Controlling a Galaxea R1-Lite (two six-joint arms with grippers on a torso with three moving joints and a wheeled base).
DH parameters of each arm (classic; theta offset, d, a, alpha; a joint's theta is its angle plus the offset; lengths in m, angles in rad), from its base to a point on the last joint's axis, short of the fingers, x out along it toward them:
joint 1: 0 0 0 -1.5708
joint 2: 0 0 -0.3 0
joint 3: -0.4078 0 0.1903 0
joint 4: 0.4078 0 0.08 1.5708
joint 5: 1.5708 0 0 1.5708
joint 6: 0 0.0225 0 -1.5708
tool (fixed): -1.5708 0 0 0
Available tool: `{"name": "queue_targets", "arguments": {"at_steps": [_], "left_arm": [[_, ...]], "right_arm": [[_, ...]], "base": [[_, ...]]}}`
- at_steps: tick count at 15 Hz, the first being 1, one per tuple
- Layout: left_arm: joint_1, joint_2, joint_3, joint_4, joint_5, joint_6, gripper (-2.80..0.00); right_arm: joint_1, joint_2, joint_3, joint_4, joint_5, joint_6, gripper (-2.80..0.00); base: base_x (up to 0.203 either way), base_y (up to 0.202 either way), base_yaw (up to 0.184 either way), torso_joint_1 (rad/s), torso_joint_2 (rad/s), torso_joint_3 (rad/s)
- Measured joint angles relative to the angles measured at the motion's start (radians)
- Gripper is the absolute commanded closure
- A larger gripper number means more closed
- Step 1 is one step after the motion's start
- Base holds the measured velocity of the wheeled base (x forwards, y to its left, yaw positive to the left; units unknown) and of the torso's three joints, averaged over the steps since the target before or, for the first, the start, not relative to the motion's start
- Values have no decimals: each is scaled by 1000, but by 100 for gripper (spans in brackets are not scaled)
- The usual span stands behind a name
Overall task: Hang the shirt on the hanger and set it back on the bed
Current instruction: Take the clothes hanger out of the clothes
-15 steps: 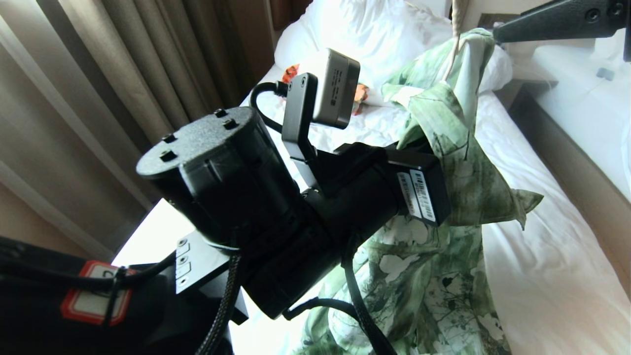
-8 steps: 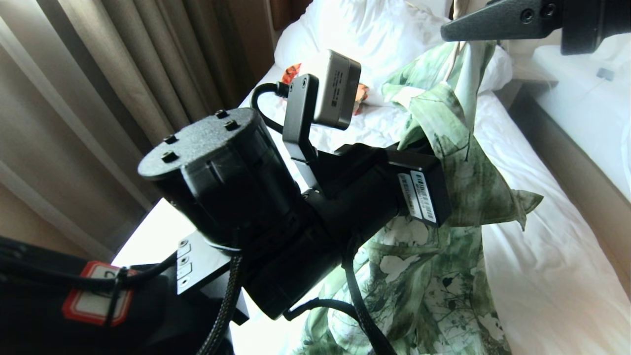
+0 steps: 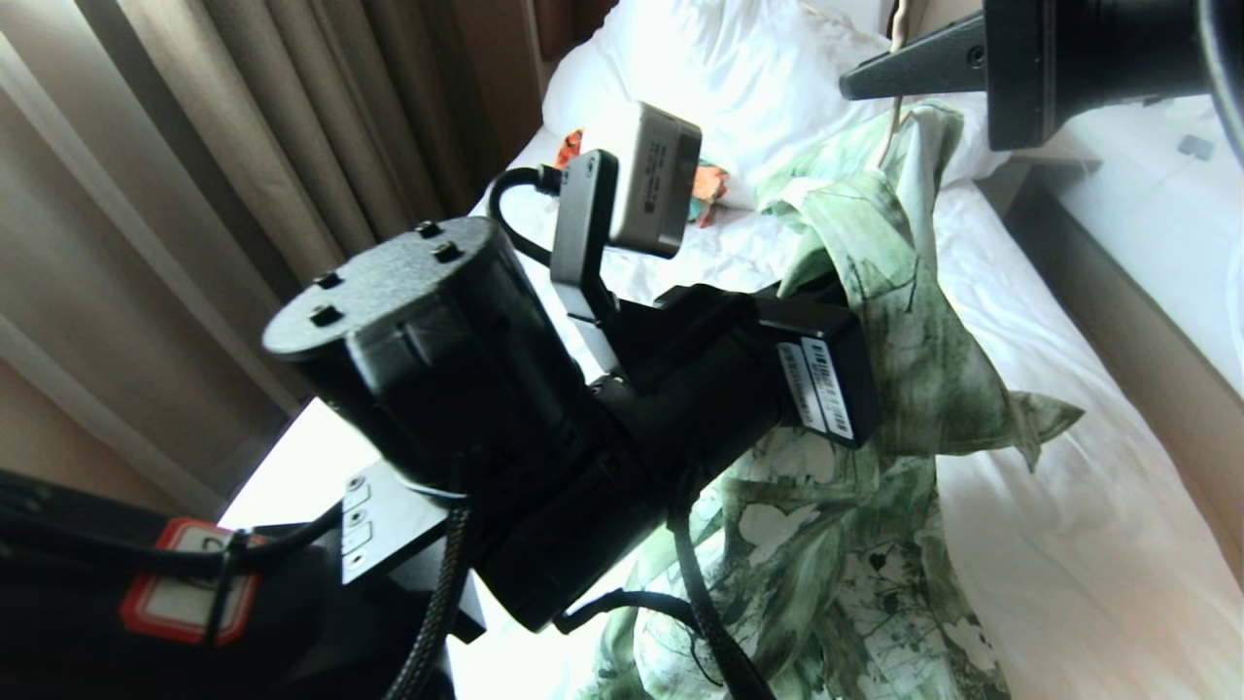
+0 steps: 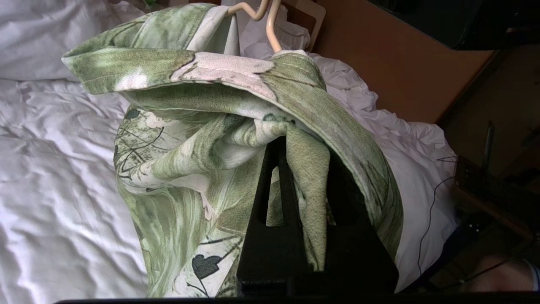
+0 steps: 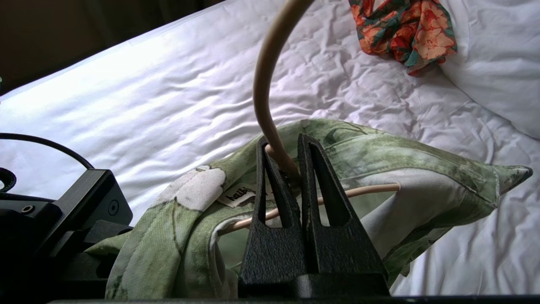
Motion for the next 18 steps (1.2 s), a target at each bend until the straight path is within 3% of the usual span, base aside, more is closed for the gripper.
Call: {"name": "queue_targets", "arguments": {"at_steps": [10, 11, 18], "left_arm": [[16, 5, -1, -32, -8, 3, 0], [21, 11, -1, -56, -21, 5, -280], [38, 13, 36, -107, -29, 18, -280]], "right_arm": [[6, -4, 3, -3, -2, 2, 0], [7, -4, 2, -4, -2, 2, 0], [9, -5, 3, -4, -18, 3, 0]], "base": [[0, 0, 0, 0, 0, 0], [0, 0, 0, 0, 0, 0], [0, 0, 0, 0, 0, 0]]}}
